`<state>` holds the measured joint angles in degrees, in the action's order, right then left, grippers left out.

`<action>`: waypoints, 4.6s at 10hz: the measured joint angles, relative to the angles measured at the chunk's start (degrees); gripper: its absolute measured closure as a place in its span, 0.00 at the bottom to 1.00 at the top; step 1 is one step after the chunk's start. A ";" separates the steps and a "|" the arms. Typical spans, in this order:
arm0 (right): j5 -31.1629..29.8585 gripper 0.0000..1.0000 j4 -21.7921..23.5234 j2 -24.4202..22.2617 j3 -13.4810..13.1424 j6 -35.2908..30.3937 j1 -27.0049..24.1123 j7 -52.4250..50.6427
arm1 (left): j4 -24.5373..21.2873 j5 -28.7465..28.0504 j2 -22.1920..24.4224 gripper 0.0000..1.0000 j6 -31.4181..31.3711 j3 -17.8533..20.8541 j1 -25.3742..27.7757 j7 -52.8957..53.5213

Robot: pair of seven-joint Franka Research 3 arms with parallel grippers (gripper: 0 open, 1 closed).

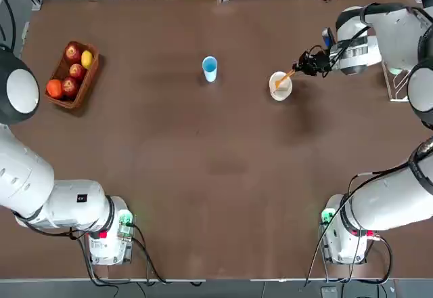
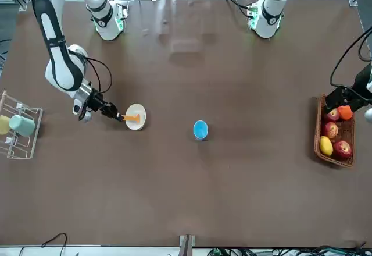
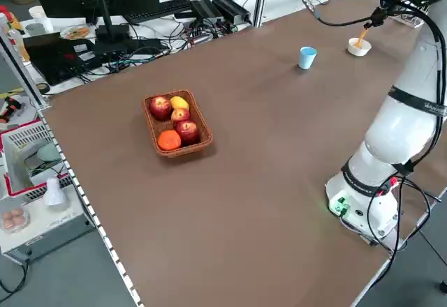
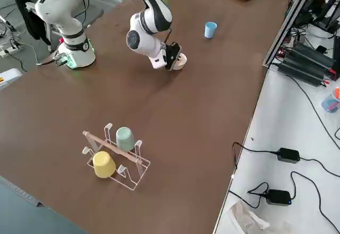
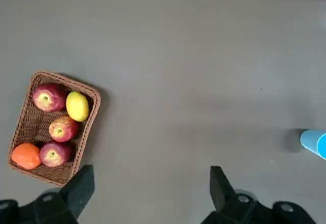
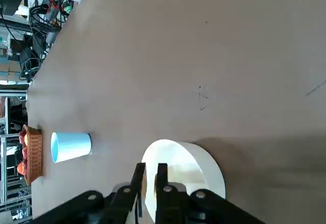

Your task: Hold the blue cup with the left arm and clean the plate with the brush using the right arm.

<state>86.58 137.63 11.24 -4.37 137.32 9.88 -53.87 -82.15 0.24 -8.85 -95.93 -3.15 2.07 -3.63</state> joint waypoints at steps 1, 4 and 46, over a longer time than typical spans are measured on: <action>0.01 0.72 0.00 0.03 0.01 0.00 0.00 -0.09 | -0.01 0.00 0.00 0.00 0.01 -0.12 -0.06 0.00; 0.06 0.61 0.00 0.04 0.03 -0.05 0.00 -0.20 | -0.04 0.00 -0.01 0.00 0.02 -0.17 -0.13 0.00; -3.55 0.00 -1.52 2.30 -1.70 12.13 -1.12 -8.29 | -0.15 0.00 -0.70 0.00 2.82 0.22 0.18 0.65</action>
<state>83.03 136.11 13.55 -6.07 149.45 8.77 -62.16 -82.30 0.24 -9.55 -93.11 -2.93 2.25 -2.97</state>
